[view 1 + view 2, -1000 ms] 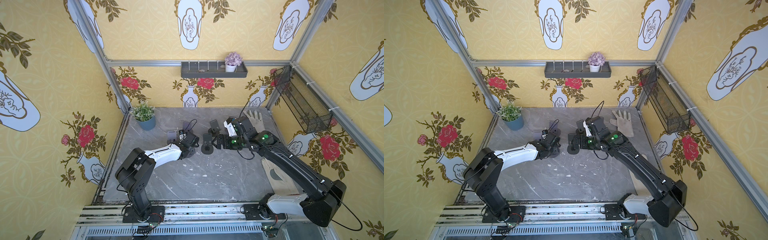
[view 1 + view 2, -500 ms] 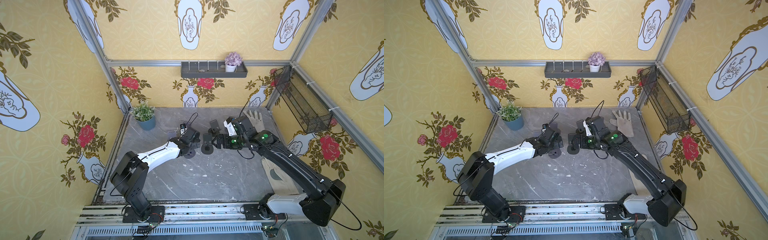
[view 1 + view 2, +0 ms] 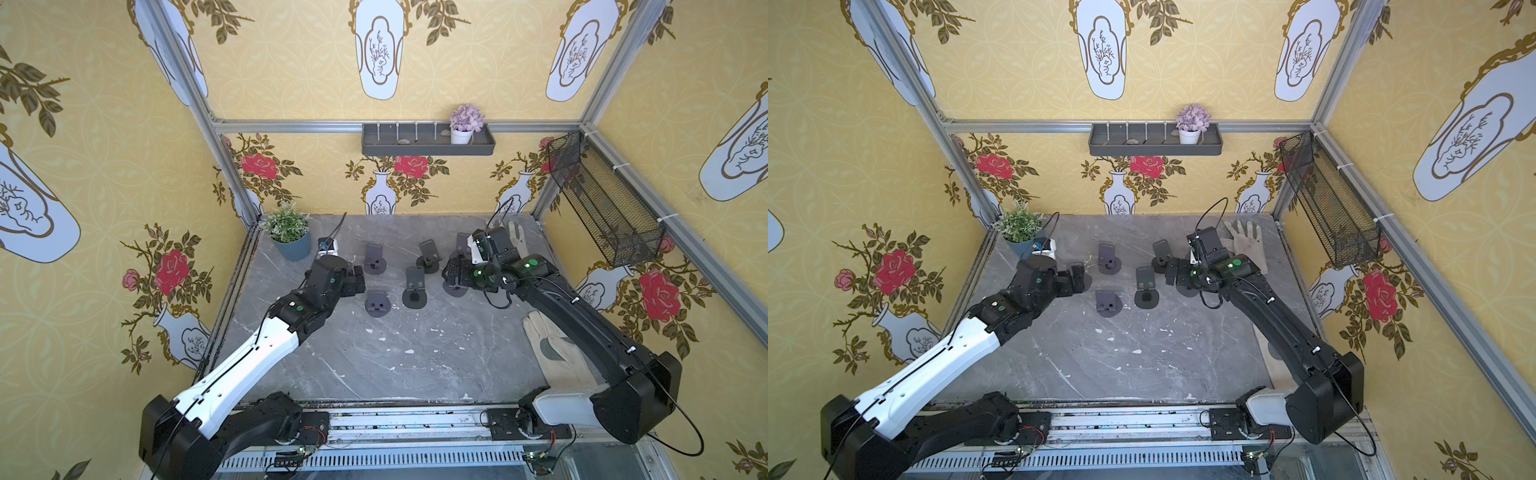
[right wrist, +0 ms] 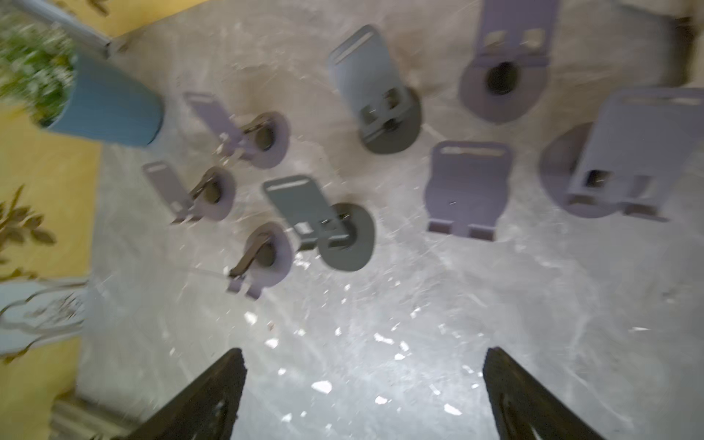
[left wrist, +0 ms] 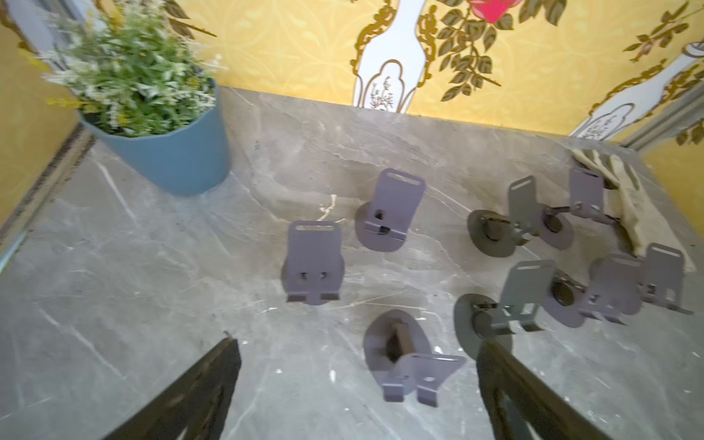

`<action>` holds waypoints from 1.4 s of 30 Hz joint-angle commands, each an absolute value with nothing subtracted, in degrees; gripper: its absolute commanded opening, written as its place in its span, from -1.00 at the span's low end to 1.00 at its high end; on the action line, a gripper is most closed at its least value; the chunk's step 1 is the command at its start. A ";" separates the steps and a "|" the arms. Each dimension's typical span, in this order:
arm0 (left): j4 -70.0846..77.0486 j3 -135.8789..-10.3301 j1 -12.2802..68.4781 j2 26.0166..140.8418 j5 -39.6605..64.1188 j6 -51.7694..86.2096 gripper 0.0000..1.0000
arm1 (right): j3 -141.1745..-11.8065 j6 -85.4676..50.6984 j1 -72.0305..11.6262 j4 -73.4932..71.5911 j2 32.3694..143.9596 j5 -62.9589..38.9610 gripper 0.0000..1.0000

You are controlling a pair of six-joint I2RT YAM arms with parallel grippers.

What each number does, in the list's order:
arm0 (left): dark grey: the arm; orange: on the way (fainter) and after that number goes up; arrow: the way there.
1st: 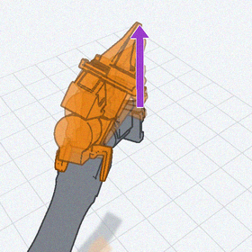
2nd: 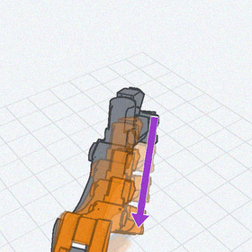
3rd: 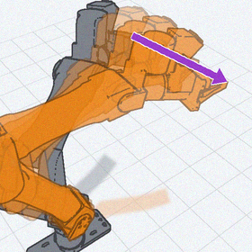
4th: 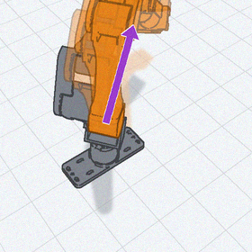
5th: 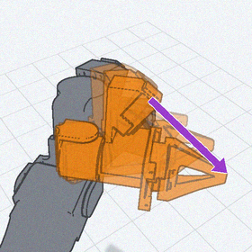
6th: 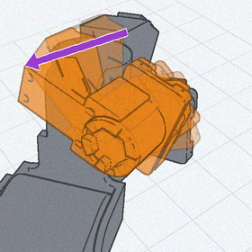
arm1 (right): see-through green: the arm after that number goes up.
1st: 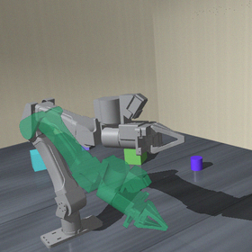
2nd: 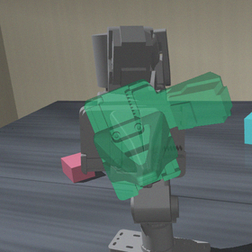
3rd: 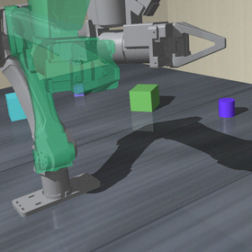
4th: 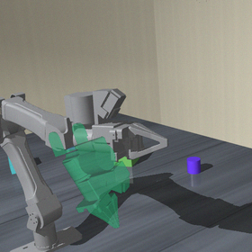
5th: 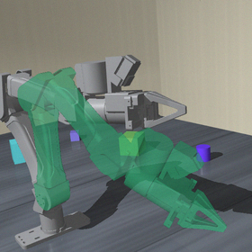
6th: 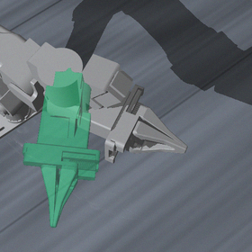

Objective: Open the phone stand
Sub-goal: Reset both arms

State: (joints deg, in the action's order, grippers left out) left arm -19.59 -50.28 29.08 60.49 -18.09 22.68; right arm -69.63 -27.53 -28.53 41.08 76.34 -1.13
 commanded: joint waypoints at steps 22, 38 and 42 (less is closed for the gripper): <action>26.92 -18.14 9.79 59.41 -25.27 11.90 0.98 | -29.79 -1.35 -3.56 -25.24 80.71 10.96 0.96; 69.79 -7.63 4.03 79.28 -15.31 4.06 0.98 | -9.62 -4.37 1.56 -59.47 81.66 8.94 0.96; 76.17 -5.52 4.05 81.37 -14.93 3.41 0.98 | -9.77 -4.51 1.67 -58.68 81.09 8.41 0.96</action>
State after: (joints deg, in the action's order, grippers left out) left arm 67.18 -5.50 4.12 80.75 -16.97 4.84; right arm -9.74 -3.64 1.54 -53.60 81.21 9.04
